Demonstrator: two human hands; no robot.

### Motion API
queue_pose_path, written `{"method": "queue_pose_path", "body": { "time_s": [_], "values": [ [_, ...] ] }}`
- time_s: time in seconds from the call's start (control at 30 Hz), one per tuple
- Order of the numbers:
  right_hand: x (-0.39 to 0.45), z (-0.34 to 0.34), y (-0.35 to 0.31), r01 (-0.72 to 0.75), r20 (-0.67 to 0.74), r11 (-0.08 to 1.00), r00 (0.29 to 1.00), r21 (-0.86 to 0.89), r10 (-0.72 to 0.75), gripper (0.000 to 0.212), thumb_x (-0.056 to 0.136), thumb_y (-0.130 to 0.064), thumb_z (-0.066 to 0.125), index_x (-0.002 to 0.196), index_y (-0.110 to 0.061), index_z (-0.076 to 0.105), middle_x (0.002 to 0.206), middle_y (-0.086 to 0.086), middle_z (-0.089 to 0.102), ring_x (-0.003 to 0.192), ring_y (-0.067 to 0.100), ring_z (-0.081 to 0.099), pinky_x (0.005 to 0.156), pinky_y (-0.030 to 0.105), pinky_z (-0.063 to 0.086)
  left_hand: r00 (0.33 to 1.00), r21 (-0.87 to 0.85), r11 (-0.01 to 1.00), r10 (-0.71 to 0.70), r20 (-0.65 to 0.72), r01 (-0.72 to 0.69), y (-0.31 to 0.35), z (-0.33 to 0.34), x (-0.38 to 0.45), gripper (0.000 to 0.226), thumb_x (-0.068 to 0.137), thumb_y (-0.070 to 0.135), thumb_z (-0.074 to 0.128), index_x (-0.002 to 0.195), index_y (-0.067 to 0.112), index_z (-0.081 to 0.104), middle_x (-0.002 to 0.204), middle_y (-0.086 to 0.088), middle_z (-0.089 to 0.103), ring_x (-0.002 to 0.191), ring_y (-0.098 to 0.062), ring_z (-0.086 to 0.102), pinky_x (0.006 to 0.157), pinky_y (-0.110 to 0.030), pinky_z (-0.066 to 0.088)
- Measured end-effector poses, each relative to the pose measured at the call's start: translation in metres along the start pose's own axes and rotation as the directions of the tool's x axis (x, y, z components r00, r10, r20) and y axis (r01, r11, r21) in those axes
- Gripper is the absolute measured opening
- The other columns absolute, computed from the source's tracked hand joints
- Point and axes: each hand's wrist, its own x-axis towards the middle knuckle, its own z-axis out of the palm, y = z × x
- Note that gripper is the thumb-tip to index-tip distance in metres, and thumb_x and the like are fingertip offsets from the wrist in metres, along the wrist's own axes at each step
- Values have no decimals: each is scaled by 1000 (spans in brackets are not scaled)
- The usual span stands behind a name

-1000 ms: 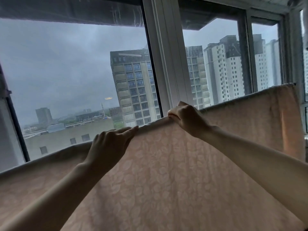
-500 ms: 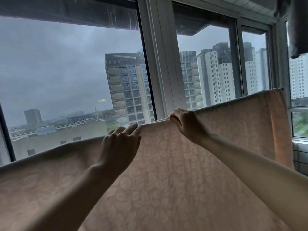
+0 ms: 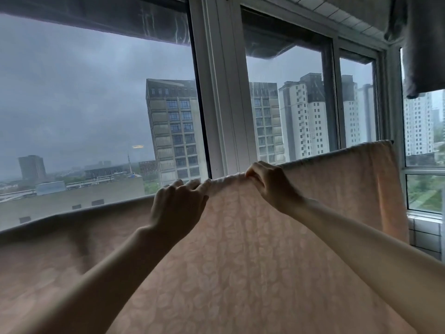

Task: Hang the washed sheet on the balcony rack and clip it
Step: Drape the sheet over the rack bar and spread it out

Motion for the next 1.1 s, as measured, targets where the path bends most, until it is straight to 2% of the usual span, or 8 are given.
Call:
{"method": "queue_pose_path", "body": {
  "time_s": [0.13, 0.27, 0.37, 0.5, 0.67, 0.8, 0.97, 1.1],
  "values": [
    [5, -6, 25, 14, -15, 1000, 1000, -26, -14, 7, 91, -9, 61, 96, -10, 64, 91, 3, 63, 84, 15, 60, 75, 34, 54, 999, 9, 999, 33, -19, -33, 17, 14, 16, 42, 85, 32, 65, 126, 26, 62, 101, 6, 72, 72, -24, 67, 56, -35, 53],
    [14, -7, 40, 26, 43, 999, 999, -47, -24, 22, 92, -11, 59, 113, -8, 65, 107, 8, 67, 100, 19, 61, 87, 34, 52, 1000, 32, 999, 12, -24, -12, 33, 26, 26, 42, 86, 38, 61, 127, 28, 60, 104, 8, 71, 76, -25, 66, 60, -36, 52],
    [18, -9, 45, 55, 116, 998, 992, -10, -54, 20, 93, -15, 59, 109, -8, 69, 102, 6, 70, 95, 17, 64, 86, 28, 51, 998, 71, 997, -19, -60, 23, 36, 31, 24, 38, 88, 37, 61, 124, 26, 63, 107, 4, 71, 75, -28, 66, 62, -37, 52],
    [22, -12, 48, 67, 81, 996, 994, 57, -72, 13, 88, -11, 65, 99, -8, 71, 93, 3, 72, 85, 11, 66, 80, 19, 51, 997, 108, 994, -22, -71, 29, 36, 32, 23, 39, 89, 41, 50, 124, 28, 62, 107, 5, 71, 74, -26, 66, 61, -34, 50],
    [29, -12, 55, 18, 34, 999, 999, 34, -19, 10, 93, -9, 58, 94, -5, 66, 88, 9, 68, 82, 18, 63, 77, 32, 53, 997, 109, 994, -19, -72, 27, 37, 27, 23, 39, 91, 39, 48, 123, 25, 64, 104, 2, 73, 71, -26, 67, 59, -34, 52],
    [19, -18, 69, -1, -67, 999, 998, 52, 5, 8, 95, -13, 56, 91, -9, 61, 85, -1, 61, 80, 12, 56, 72, 23, 45, 999, 117, 993, -25, -47, 31, 39, 27, 24, 41, 91, 39, 47, 125, 23, 64, 107, 1, 72, 71, -27, 67, 60, -35, 52],
    [-9, -16, 81, 122, 5, 991, 993, -59, -122, 5, 93, -5, 56, 95, -7, 60, 88, 4, 59, 83, 12, 49, 75, 23, 42, 999, 90, 995, -37, -8, 37, 44, 22, 27, 43, 90, 39, 47, 124, 21, 64, 106, 1, 72, 73, -28, 67, 61, -37, 54],
    [-7, -13, 85, 127, 28, 990, 992, -54, -126, 10, 92, -3, 56, 97, -11, 61, 90, 3, 60, 83, 12, 50, 74, 29, 48, 999, 81, 997, -21, 50, 17, 50, 23, 34, 44, 86, 38, 64, 124, 16, 64, 110, -2, 71, 78, -29, 69, 64, -39, 57]
  ]
}}
